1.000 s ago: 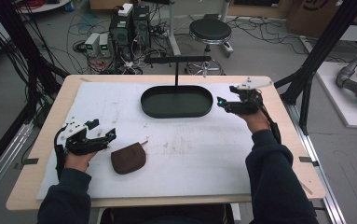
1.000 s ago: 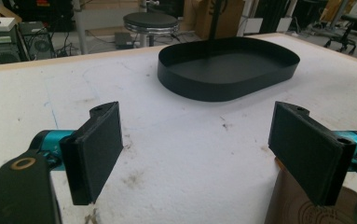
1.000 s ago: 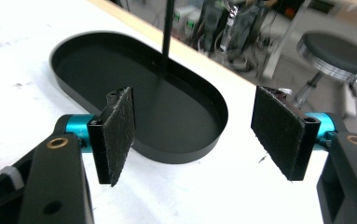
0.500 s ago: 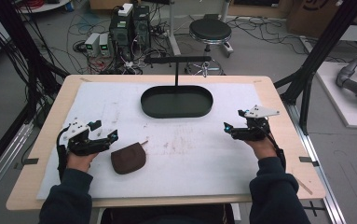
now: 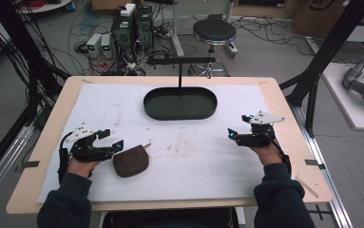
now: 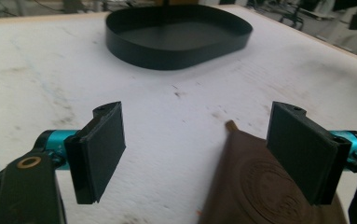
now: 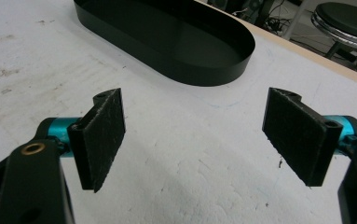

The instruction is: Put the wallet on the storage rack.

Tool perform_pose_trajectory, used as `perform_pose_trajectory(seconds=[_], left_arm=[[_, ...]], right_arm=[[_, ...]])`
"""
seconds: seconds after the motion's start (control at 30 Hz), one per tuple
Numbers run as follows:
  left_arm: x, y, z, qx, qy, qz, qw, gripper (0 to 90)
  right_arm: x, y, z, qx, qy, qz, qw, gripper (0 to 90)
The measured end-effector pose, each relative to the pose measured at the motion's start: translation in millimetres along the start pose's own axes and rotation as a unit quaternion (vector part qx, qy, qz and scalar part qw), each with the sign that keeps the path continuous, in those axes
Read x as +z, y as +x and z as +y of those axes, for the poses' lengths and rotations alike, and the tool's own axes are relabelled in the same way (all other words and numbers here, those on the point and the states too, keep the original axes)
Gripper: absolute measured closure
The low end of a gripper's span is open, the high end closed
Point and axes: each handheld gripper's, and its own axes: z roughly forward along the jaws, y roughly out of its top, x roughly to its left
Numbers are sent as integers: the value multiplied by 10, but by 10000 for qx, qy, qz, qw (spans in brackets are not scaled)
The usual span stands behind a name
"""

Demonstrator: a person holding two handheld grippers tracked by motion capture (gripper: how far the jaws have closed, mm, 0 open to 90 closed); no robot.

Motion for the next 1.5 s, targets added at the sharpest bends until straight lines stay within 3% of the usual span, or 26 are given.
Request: perform_pose_trajectory(seconds=[0.03, 0.27, 0.5, 0.63, 0.8, 0.93, 0.97, 1.1, 1.13, 1.17, 1.23, 1.5], left_arm=[[12, -15, -22, -31, 123, -157, 9998, 194], [87, -63, -65, -9, 465, -445, 9979, 190], [124, -81, -133, -75, 825, -776, 9935, 190], [151, -77, -186, -186, 1079, -938, 9896, 190], [181, -85, -202, -180, 1231, -995, 9872, 190], [191, -94, -221, -275, 1559, -1251, 9794, 159], [189, -99, -221, -280, 1578, -1264, 9789, 159], [198, -120, -222, -159, 1627, -1250, 9786, 151], [201, -129, -223, -81, 1647, -1231, 9786, 146], [214, -177, -219, 172, 1726, -1152, 9781, 128], [221, -200, -216, 278, 1769, -1105, 9776, 121], [205, -219, -199, 372, 1747, -1070, 9781, 204]], right_arm=[[-4, 7, -1, -15, -9, 32, 10000, 215], [1, 13, 5, -58, -48, 78, 9999, 216], [8, 22, 10, -79, -51, 89, 9999, 216], [4, 38, 13, -109, -26, 74, 9999, 218], [-45, 34, 28, -141, -221, 17, 9997, 245], [-48, 39, 27, -140, -208, 6, 9997, 245], [-48, 39, 27, -140, -208, 6, 9997, 245], [-41, 39, 26, -142, -180, 9, 9997, 245], [-40, 41, 25, -123, -170, 12, 9998, 245], [-40, 41, 25, -120, -176, 19, 9998, 245], [-41, 38, 24, -130, -164, 19, 9998, 245], [-24, 37, 26, -125, -178, 38, 9998, 249]])
